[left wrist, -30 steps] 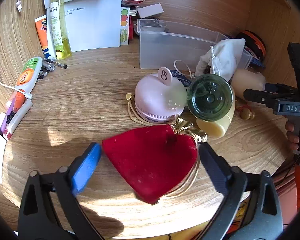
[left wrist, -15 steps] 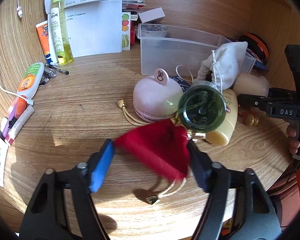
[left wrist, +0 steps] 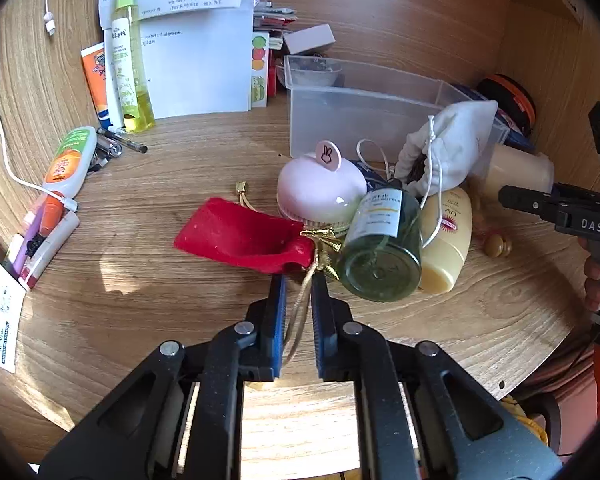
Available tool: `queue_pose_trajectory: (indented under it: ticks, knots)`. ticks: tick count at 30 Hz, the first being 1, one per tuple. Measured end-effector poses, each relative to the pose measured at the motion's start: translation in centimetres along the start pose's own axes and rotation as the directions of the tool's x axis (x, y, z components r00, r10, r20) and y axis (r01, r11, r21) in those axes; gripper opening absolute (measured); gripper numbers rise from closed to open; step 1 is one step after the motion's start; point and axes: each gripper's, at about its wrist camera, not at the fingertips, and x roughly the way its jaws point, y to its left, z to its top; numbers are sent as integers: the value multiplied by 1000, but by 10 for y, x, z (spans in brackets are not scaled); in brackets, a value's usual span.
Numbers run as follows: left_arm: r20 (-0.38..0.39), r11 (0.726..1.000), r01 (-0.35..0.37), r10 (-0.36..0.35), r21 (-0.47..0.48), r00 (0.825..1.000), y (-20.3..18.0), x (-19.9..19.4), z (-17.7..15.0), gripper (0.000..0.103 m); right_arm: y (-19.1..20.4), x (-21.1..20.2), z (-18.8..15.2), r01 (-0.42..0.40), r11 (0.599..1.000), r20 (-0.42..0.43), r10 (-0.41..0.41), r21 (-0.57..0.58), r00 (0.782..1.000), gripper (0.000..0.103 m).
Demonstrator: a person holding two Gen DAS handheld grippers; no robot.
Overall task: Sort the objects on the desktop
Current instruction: 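Lift the red pouch with the left gripper while the right carries the cream tub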
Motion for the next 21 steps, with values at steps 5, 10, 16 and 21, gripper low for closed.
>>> queue_pose_trajectory:
  ticks: [5, 10, 16, 21]
  knots:
    - [38, 1000, 7, -7, -4, 999, 3, -16, 3, 11, -4, -18, 1, 5, 1000, 35, -5, 20, 999, 67]
    - [57, 1000, -20, 20, 2, 998, 6, -23, 6, 12, -3, -38, 1, 22, 1000, 69, -23, 13, 997, 67]
    - [42, 999, -15, 17, -51, 999, 28, -13, 17, 90, -4, -49, 0, 34, 999, 88, -34, 2, 996, 67]
    - [-25, 998, -64, 63, -10, 998, 37, 14, 31, 90, -6, -52, 1, 40, 999, 85, -40, 1, 996, 67]
